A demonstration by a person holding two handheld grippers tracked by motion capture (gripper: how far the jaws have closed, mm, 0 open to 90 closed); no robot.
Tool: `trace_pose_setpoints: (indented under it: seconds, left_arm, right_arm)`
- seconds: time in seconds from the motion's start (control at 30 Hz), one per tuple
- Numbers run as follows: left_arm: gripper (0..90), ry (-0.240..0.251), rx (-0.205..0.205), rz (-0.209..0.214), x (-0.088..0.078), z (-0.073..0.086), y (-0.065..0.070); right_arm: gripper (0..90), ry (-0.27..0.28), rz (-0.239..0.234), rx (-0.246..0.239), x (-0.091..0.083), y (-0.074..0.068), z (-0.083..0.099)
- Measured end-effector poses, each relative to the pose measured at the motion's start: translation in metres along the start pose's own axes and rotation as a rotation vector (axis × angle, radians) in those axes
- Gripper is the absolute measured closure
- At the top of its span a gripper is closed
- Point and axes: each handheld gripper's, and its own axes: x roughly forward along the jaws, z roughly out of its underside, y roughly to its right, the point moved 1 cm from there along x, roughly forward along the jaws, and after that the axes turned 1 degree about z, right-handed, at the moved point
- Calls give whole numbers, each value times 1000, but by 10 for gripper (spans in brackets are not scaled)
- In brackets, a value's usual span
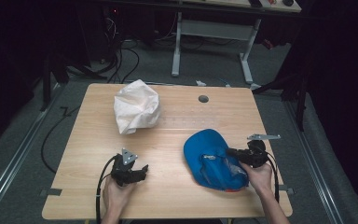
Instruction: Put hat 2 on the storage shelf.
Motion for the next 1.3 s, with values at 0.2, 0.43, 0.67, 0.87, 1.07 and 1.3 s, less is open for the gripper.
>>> trace_pose_setpoints:
  seconds: [0.2, 0.43, 0.67, 0.87, 1.07, 1.3]
  left_arm:
    - [238, 4, -2, -11, 1, 1, 3]
    - [241, 17, 41, 42, -3, 0, 19]
    - [230, 37, 102, 134, -2, -12, 52]
    - [223, 41, 147, 180, 9, -20, 75]
    - [216, 35, 154, 211, 20, -27, 90]
    - [207, 30, 155, 232, 27, -31, 100]
  right_arm:
    - [861, 24, -13, -10, -4, -7, -16]
    - [861, 48, -35, -21, -8, -15, -35]
    - [862, 66, -54, -24, -12, -23, -51]
    - [861, 79, -76, -25, -13, -29, -62]
    - [861, 92, -90, -21, -14, -33, -73]
    - [861, 93, -118, -7, -9, -39, -83]
